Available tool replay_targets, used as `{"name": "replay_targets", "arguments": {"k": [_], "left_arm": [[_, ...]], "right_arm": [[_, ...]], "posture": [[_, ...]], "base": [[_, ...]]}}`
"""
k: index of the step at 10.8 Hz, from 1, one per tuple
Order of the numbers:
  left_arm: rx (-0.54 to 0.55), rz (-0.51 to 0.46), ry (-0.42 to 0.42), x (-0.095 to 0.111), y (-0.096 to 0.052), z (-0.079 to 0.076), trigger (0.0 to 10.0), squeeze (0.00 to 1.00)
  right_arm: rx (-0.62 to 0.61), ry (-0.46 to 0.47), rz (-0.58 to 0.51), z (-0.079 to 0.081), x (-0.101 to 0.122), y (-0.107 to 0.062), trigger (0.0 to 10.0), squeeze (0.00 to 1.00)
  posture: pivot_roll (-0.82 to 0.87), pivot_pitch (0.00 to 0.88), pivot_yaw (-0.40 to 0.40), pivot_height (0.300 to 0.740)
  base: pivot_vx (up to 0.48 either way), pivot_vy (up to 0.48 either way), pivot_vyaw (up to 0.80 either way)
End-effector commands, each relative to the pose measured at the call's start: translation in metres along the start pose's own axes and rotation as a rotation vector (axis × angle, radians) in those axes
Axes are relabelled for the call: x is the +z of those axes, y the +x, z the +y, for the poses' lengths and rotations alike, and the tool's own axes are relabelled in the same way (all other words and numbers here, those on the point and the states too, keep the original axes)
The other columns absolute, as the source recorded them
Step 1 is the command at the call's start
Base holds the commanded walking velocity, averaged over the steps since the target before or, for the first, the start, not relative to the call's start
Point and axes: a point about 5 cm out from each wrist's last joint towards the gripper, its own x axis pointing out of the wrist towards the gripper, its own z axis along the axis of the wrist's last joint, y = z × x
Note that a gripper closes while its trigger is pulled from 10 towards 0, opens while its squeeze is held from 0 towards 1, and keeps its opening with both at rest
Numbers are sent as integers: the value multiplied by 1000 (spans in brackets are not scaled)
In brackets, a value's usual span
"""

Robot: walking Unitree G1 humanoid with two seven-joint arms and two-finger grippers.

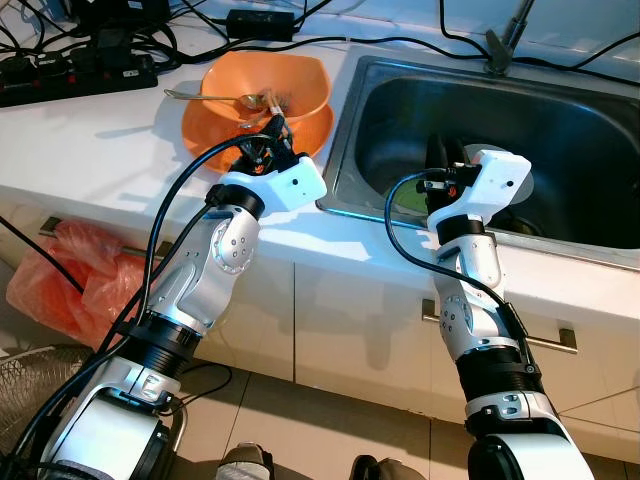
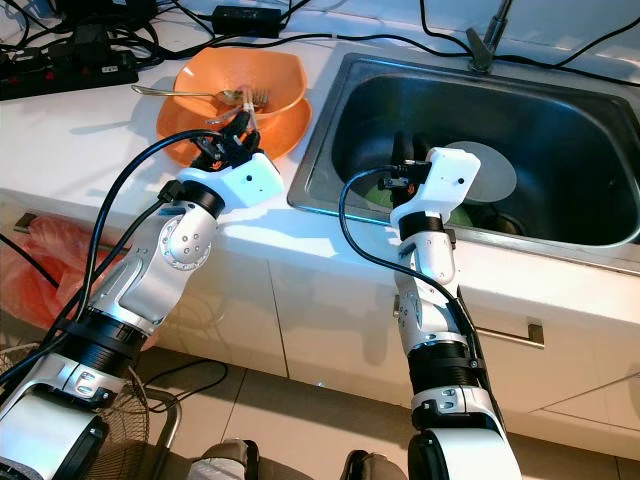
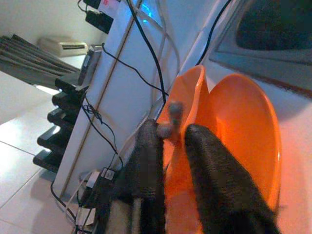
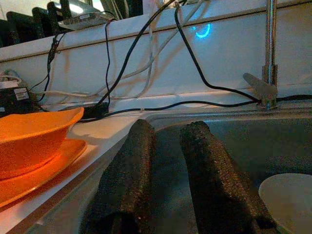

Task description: Kitchen organization

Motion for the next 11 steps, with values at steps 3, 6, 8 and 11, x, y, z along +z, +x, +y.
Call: {"name": "replay_targets", "arguments": {"k": [3, 6, 8, 11], "left_arm": [[28, -38, 13, 6, 2, 4, 0, 0], [101, -123, 10, 18, 1, 13, 0, 0], [167, -181, 12, 26, 1, 22, 0, 0], [298, -288, -65, 40, -2, 38, 10000, 0]], "right_arm": [[-10, 10, 4, -2, -1, 0, 10000, 0], [-9, 11, 3, -2, -1, 0, 10000, 0], [-8, 13, 3, -2, -1, 0, 10000, 0], [-7, 13, 2, -1, -1, 0, 10000, 0]], "posture": [[234, 128, -18, 740], [234, 126, -18, 740], [235, 120, -17, 740], [235, 115, -17, 740]], "base": [[0, 0, 0], [0, 0, 0], [0, 0, 0], [0, 0, 0]]}}
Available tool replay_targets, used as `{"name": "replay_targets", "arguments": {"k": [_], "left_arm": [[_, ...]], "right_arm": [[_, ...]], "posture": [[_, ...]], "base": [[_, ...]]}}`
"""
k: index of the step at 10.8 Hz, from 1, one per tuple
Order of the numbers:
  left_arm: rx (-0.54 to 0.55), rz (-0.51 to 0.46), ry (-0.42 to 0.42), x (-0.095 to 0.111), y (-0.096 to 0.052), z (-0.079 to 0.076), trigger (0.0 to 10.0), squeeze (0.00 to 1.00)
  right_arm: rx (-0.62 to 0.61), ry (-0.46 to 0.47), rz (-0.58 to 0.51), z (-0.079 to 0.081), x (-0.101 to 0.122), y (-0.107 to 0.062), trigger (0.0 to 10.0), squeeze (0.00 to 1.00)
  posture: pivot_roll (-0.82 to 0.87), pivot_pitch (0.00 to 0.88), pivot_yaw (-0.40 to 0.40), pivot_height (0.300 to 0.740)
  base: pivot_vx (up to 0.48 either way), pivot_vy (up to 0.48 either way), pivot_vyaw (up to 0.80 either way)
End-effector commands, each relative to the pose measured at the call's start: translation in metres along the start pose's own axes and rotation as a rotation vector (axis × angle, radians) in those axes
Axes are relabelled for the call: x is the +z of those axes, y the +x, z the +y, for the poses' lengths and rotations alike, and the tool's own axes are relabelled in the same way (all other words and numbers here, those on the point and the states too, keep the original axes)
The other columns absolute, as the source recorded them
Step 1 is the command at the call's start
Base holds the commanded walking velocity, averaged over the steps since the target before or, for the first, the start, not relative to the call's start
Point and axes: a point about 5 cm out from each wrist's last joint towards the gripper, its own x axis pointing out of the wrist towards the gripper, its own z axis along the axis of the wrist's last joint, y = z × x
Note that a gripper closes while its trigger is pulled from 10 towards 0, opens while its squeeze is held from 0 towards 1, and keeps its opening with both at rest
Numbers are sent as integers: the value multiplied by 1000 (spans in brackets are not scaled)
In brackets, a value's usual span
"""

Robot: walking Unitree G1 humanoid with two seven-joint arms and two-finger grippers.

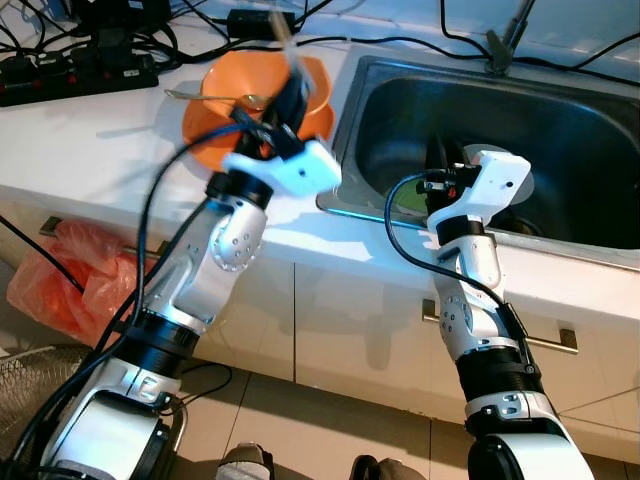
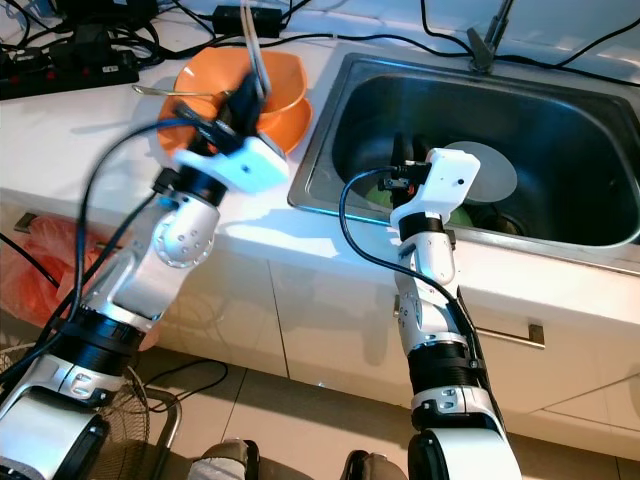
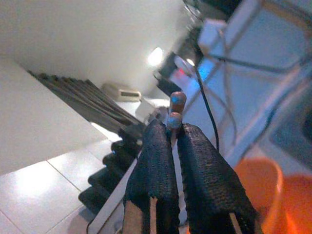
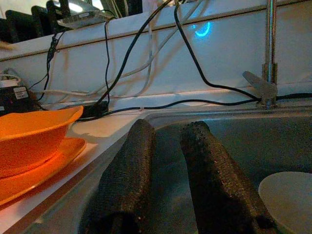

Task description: Kitchen organization

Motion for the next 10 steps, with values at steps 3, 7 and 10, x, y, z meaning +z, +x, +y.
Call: {"name": "replay_targets", "arguments": {"k": [3, 7, 10], "left_arm": [[197, -45, -574, 25, 16, 33, 10000, 0], [232, 2, -1359, 19, 18, 40, 10000, 0], [163, 21, -1752, 12, 7, 21, 10000, 0]], "right_arm": [[-4, 12, -2, 0, 0, 1, 10000, 0], [-8, 44, 0, 0, 1, 2, 10000, 0], [-3, 159, 1, 6, 5, 5, 10000, 0]], "posture": [[237, 118, -19, 740], [236, 124, -22, 740], [228, 126, -21, 740]], "base": [[0, 0, 0], [0, 0, 0], [0, 0, 0]]}}
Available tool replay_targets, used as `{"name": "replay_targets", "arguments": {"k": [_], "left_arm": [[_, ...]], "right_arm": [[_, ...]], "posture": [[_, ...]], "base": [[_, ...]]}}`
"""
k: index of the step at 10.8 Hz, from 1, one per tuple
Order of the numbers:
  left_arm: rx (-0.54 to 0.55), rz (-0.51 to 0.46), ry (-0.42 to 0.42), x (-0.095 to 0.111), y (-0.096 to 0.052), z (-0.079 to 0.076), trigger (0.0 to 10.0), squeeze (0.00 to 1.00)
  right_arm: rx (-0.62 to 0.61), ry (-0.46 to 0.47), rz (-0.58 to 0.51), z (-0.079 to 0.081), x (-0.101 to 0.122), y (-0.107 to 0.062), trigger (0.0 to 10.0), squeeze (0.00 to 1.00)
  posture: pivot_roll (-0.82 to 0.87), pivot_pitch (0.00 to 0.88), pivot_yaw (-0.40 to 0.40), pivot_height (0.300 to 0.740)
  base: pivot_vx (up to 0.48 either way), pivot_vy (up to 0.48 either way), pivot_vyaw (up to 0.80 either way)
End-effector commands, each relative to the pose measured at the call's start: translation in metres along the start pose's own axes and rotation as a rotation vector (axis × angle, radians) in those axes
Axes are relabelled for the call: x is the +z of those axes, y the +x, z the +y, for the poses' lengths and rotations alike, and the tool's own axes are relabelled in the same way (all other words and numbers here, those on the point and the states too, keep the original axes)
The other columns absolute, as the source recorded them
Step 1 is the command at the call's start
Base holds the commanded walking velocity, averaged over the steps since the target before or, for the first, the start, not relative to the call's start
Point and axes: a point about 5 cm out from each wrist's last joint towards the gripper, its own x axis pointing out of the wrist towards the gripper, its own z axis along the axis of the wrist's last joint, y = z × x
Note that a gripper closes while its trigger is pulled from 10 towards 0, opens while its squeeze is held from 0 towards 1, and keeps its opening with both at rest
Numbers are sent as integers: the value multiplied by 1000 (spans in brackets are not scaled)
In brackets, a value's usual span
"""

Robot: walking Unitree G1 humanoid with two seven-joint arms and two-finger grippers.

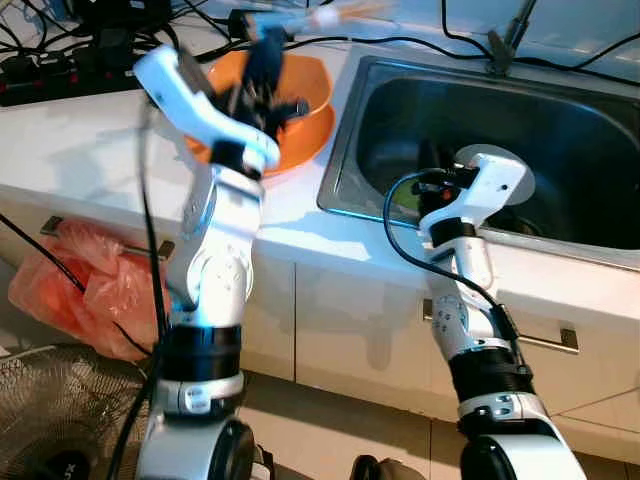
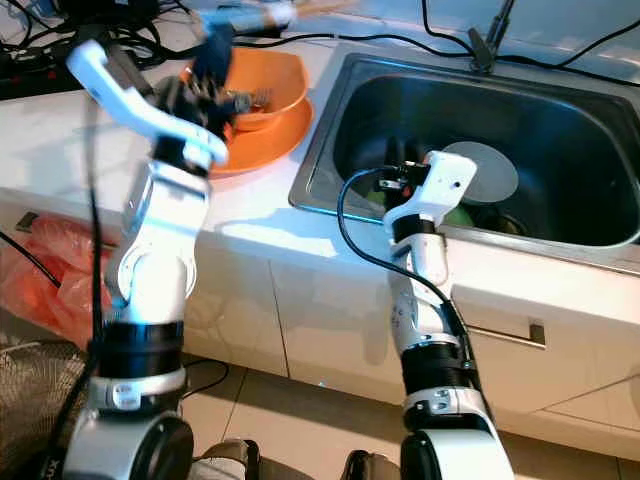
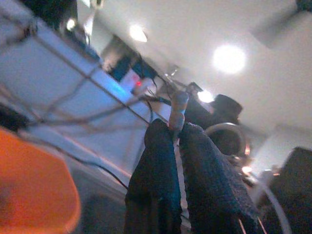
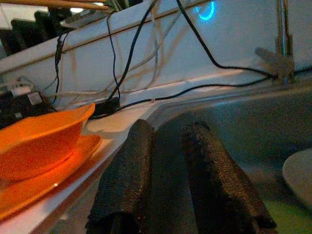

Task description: Kitchen organization

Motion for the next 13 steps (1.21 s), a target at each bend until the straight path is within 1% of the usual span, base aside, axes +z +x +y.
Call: {"name": "replay_targets", "arguments": {"k": [1, 2, 3, 4, 5, 6, 7, 8, 9, 10, 11, 13], "left_arm": [[-10, 6, -81, -3, -3, 1, 10000, 0], [-1, 18, -129, -5, -6, 5, 10000, 0], [-8, 61, -158, -12, -11, 8, 10000, 0], [-9, 98, -166, -19, -15, 10, 10000, 0], [-9, 115, -175, -23, -16, 11, 10000, 0], [-8, 138, -190, -28, -18, 11, 10000, 0], [-11, 158, -212, -33, -19, 10, 10000, 0], [-7, 174, -232, -38, -21, 11, 10000, 0], [-3, 183, -243, -41, -22, 11, 10000, 0], [-3, 189, -242, -42, -23, 12, 10000, 0], [-3, 200, -244, -44, -24, 12, 10000, 0], [-8, 229, -254, -50, -26, 11, 10000, 0]], "right_arm": [[-6, 76, -33, 1, 11, 7, 10000, 0], [-22, 130, -27, 0, 11, 7, 10000, 0], [-20, 184, -21, 1, 11, 8, 10000, 0], [-17, 233, -18, 2, 11, 8, 10000, 71], [7, 298, -19, 4, 12, 7, 10000, 1000], [33, 388, -13, 8, 13, 6, 10000, 1000], [42, 472, -4, 10, 14, 7, 10000, 0], [30, 604, -21, 8, 18, 8, 10000, 0], [41, 688, -44, 6, 23, 9, 10000, 0], [55, 727, -57, 6, 25, 9, 10000, 0], [83, 814, -93, 8, 32, 7, 10000, 0], [127, 844, -99, 12, 36, 5, 10000, 0]], "posture": [[227, 125, -22, 740], [226, 125, -21, 740], [225, 126, -21, 740], [224, 125, -20, 740], [225, 125, -19, 740], [221, 125, -18, 740], [221, 126, -17, 740], [218, 124, -17, 740], [216, 121, -15, 740], [216, 121, -15, 740], [215, 115, -13, 740], [215, 111, -10, 740]], "base": [[0, 0, 0], [0, 0, 0], [0, 0, 0], [0, 0, 0], [0, 0, 0], [0, 0, 0], [0, 0, 0], [0, 0, 0], [0, 0, 0], [0, 0, 0], [0, 0, 0], [0, 0, 0]]}}
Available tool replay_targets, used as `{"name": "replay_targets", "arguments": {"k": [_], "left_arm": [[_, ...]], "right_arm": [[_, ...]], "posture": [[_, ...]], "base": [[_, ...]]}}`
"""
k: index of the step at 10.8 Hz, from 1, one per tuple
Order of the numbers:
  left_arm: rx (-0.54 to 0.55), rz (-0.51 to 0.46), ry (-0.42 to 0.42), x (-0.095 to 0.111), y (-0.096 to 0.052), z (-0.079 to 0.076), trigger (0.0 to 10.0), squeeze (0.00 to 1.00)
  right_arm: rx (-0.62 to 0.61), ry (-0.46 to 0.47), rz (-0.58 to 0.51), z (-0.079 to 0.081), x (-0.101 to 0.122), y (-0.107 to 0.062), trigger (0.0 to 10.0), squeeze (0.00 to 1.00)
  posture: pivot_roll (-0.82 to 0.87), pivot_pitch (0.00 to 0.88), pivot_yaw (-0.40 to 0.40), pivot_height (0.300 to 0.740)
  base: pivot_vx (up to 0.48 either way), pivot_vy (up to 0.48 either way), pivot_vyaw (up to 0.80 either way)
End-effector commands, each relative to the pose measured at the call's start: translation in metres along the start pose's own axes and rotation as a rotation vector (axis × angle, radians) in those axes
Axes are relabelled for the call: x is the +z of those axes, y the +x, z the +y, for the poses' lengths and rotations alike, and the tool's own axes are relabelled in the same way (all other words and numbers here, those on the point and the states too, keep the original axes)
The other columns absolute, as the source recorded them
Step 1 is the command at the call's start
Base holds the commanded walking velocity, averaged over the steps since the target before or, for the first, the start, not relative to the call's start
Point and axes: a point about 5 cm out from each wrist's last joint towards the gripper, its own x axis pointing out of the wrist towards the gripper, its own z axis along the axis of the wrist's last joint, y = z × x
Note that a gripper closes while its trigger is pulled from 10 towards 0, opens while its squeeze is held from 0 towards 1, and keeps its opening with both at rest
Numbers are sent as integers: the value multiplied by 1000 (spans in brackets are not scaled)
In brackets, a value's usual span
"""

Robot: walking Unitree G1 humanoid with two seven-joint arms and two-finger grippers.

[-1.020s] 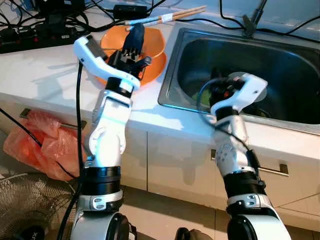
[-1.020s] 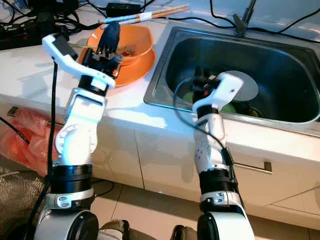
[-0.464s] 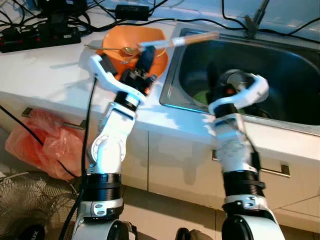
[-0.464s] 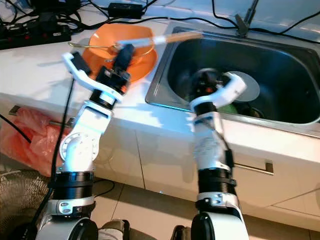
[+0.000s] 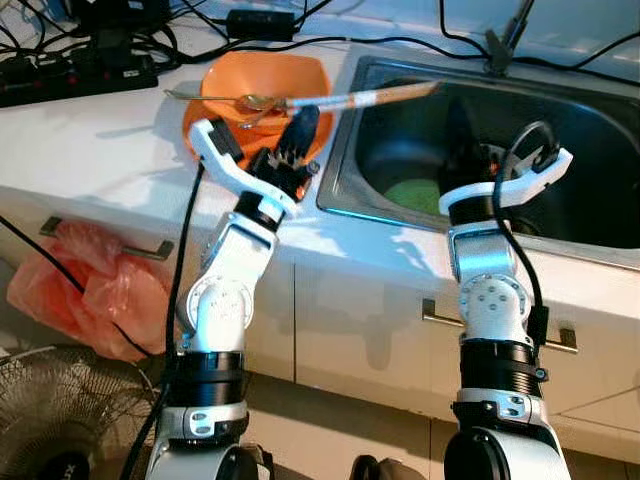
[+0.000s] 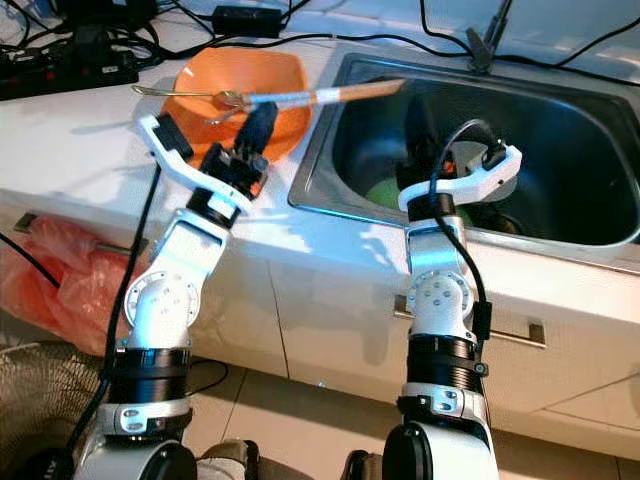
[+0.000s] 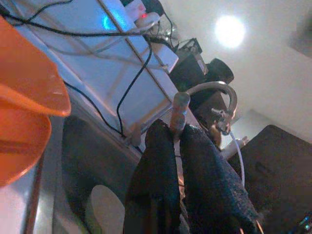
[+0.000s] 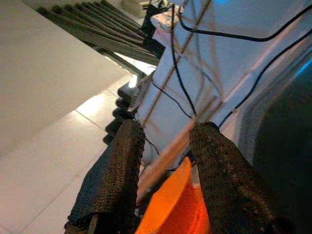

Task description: Kitchen organization

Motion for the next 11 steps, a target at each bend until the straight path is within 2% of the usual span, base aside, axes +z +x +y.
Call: {"name": "replay_targets", "arguments": {"k": [1, 5, 8, 11], "left_arm": [[-26, 54, -27, -14, 1, -4, 10000, 0], [-66, 55, -46, -16, 0, -13, 10000, 0], [-116, 14, -71, -10, -1, -20, 10000, 0], [-128, 27, -69, -11, -1, -22, 10000, 0]], "right_arm": [[14, 49, -6, 4, -6, -3, 10000, 0], [19, 56, 6, 6, -5, -4, 10000, 0], [17, 49, 12, 7, -5, -4, 10000, 0], [13, 49, 14, 7, -5, -4, 10000, 0]], "posture": [[216, 108, -9, 740], [220, 124, -15, 740], [221, 130, -20, 740], [222, 130, -22, 740]], "base": [[0, 0, 0], [0, 0, 0], [0, 0, 0], [0, 0, 0]]}}
